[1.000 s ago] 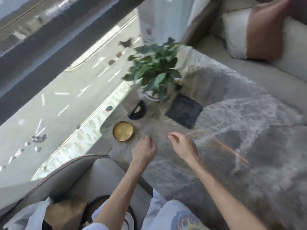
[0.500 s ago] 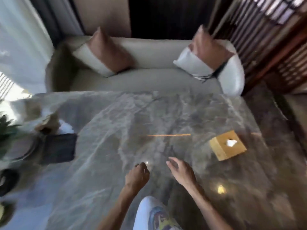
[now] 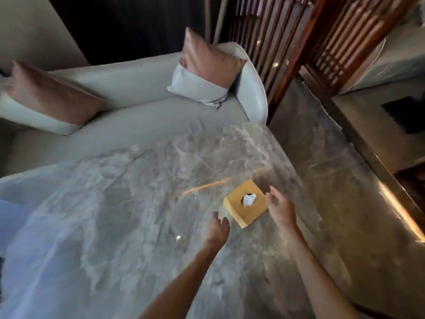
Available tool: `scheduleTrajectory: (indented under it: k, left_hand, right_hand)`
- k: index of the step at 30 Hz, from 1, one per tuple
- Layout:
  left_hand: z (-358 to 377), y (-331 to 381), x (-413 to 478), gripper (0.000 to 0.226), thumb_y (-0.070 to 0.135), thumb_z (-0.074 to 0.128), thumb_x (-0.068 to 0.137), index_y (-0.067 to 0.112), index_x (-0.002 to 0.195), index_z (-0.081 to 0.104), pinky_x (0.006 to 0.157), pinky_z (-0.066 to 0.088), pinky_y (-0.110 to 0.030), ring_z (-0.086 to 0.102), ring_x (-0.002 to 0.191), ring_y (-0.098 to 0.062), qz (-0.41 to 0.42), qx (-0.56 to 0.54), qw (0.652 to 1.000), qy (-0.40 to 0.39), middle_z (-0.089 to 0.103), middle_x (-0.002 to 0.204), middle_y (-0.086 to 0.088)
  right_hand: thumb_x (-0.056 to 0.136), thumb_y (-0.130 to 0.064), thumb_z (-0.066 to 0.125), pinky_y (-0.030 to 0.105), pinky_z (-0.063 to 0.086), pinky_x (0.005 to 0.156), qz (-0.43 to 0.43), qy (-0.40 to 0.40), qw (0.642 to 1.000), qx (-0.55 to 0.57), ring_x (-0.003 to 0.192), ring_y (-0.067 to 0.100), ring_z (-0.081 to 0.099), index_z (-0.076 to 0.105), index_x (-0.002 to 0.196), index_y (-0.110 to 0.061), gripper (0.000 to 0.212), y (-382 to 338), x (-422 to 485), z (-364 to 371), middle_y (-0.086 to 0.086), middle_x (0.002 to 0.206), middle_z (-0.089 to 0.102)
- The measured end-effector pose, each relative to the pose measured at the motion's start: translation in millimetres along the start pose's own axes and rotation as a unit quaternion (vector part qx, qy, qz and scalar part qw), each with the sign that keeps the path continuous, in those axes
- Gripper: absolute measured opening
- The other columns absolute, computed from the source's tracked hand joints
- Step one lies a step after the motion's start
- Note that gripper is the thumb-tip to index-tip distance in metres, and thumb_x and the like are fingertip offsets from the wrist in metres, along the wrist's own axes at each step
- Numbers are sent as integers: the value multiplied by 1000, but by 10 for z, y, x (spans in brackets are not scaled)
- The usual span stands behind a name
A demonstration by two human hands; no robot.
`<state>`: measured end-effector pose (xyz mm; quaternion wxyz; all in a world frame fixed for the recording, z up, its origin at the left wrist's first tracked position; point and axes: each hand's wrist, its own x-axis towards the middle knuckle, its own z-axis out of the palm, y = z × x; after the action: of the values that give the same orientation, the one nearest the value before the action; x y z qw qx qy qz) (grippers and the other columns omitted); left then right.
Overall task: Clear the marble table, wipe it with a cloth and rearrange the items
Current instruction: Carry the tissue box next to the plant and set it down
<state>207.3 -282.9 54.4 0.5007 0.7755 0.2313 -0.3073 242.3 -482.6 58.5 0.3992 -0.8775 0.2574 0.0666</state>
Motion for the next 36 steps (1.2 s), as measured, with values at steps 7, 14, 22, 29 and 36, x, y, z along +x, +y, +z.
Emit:
scheduleTrajectory:
  k: [7, 14, 22, 29, 36]
  left_hand:
    - [470, 278, 231, 44, 24, 53, 99, 33, 135, 29, 92, 46, -39, 53, 114, -21, -8, -235, 970, -63, 50, 133, -1]
    - [579, 297, 377, 63, 9, 37, 97, 49, 142, 18, 70, 47, -37, 57, 94, -22, -84, -261, 959, -66, 54, 125, -3]
    - [194, 201, 297, 75, 18, 47, 91, 46, 147, 7, 79, 50, -42, 57, 100, -21, -107, -230, 964, -83, 55, 123, -6]
    - [-1126, -755, -323, 67, 28, 49, 65, 44, 127, 32, 64, 40, -31, 49, 86, -18, -56, -293, 954, 28, 54, 108, 2]
    - [-2317, -2160, -1154, 72, 23, 51, 62, 43, 129, 34, 59, 36, -28, 47, 76, -17, -100, -348, 915, 181, 55, 98, 2]
  right_hand:
    - [98, -28, 50, 36, 31, 116, 48, -189, 980, 35, 137, 24, 43, 46, 140, -5, 48, 1, 584, 200, 11, 145, 49]
    - [98, -36, 48, 31, 31, 111, 59, -214, 975, 22, 137, 22, 42, 45, 142, -6, 53, 103, 567, 232, 10, 149, 45]
    - [96, -37, 52, 31, 40, 101, 31, -184, 982, -6, 121, 20, 55, 56, 134, -12, 45, -112, 273, 389, 4, 136, 60]
    - [87, -56, 50, 26, 38, 89, -57, -308, 949, 21, 103, 9, 48, 63, 118, -12, 55, -831, -802, 1407, -7, 108, 56]
    - [98, -23, 47, 28, 34, 113, -110, -481, 870, 8, 132, 8, 45, 44, 144, -22, 46, -1453, -2283, 2678, -4, 147, 48]
